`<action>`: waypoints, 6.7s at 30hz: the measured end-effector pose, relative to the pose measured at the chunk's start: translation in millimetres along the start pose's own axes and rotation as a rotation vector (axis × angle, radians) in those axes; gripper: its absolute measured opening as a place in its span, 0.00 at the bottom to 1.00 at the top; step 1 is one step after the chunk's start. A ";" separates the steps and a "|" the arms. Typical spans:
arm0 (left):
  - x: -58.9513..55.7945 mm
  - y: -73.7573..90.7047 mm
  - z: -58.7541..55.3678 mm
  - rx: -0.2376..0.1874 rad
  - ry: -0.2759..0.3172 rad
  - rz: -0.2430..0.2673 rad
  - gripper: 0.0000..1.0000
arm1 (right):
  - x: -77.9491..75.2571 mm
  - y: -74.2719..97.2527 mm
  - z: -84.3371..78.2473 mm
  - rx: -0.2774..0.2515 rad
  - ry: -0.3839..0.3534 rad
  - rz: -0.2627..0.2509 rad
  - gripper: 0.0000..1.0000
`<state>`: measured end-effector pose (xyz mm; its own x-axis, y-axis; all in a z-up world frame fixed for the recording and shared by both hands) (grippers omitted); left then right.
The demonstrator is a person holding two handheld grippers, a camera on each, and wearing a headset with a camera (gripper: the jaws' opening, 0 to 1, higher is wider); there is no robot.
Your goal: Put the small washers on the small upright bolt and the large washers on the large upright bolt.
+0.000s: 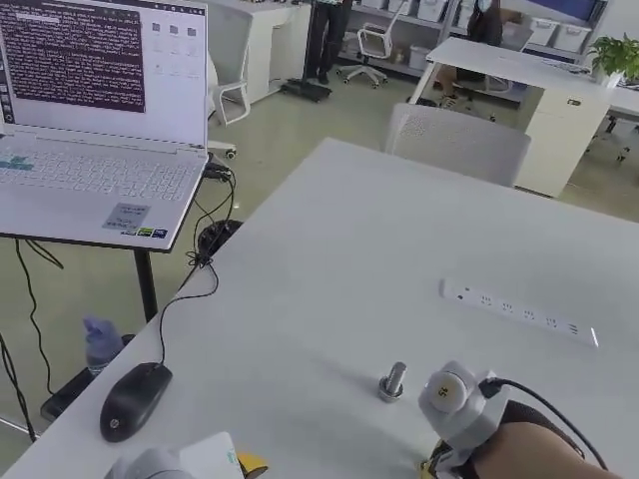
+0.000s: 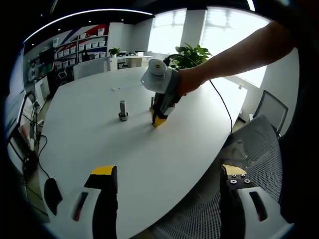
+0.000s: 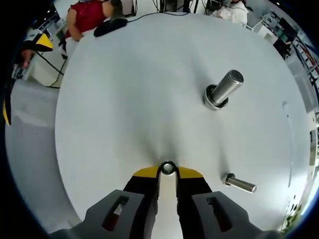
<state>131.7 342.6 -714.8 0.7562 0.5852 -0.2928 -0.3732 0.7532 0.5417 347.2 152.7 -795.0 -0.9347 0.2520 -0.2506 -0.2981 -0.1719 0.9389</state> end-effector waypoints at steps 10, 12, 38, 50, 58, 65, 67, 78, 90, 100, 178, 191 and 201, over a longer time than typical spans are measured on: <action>0.2 1.5 -0.2 0.005 0.004 0.000 0.83 | -0.2 0.3 0.2 0.005 0.002 0.003 0.13; 0.4 2.3 -0.1 0.002 0.005 0.000 0.83 | 0.3 1.2 0.0 0.003 -0.003 0.008 0.13; 14.5 8.7 9.4 -0.041 -0.009 0.053 0.89 | -22.9 48.6 -20.4 -0.019 -0.067 -0.016 0.13; 13.6 6.2 0.5 -0.049 0.019 0.053 0.93 | -35.5 61.9 -39.8 -0.006 -0.098 -0.039 0.13; 15.5 6.3 -0.1 -0.039 0.009 0.062 0.97 | -53.4 62.9 -41.2 -0.017 -0.138 -0.056 0.13; 16.9 3.3 1.1 -0.030 0.018 0.056 0.99 | -72.4 62.8 -39.1 -0.018 -0.148 -0.070 0.13; 16.3 2.5 1.5 -0.032 0.017 0.053 0.99 | -77.2 63.7 -37.3 -0.025 -0.149 -0.075 0.13; 18.0 -1.4 1.7 -0.032 0.024 0.049 0.99 | -91.7 55.1 -27.5 -0.032 -0.135 -0.075 0.13; 22.1 -1.8 2.4 -0.028 0.018 0.049 0.98 | -91.5 46.9 -15.7 -0.033 -0.118 -0.063 0.13; 24.8 -2.0 1.8 -0.024 0.021 0.038 0.97 | -93.7 42.4 -16.1 -0.013 -0.118 -0.062 0.13; 27.3 0.0 2.1 -0.040 0.067 0.035 0.92 | -81.5 -2.3 -19.3 0.036 -0.057 -0.043 0.14; 30.6 -0.3 2.9 -0.045 0.062 0.031 0.93 | -83.7 -2.1 -20.5 0.035 -0.057 -0.036 0.21; 30.0 1.6 5.2 -0.043 0.061 0.031 0.92 | -84.3 2.3 -19.1 0.015 -0.060 -0.031 0.25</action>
<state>156.5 359.8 -718.6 0.7099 0.6250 -0.3247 -0.4201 0.7458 0.5170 421.6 112.9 -776.3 -0.9114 0.3142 -0.2658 -0.3237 -0.1486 0.9344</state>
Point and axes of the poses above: the centre of the closed fingertips' face, and the gripper's own axes: y roughly backward along the fingers, x roughly to its left, z roughly out of its top, the point moved 9 cm from there along y, roughly backward along the fingers, and after that the axes turned 13 degrees about -z, right-handed, at the moved point
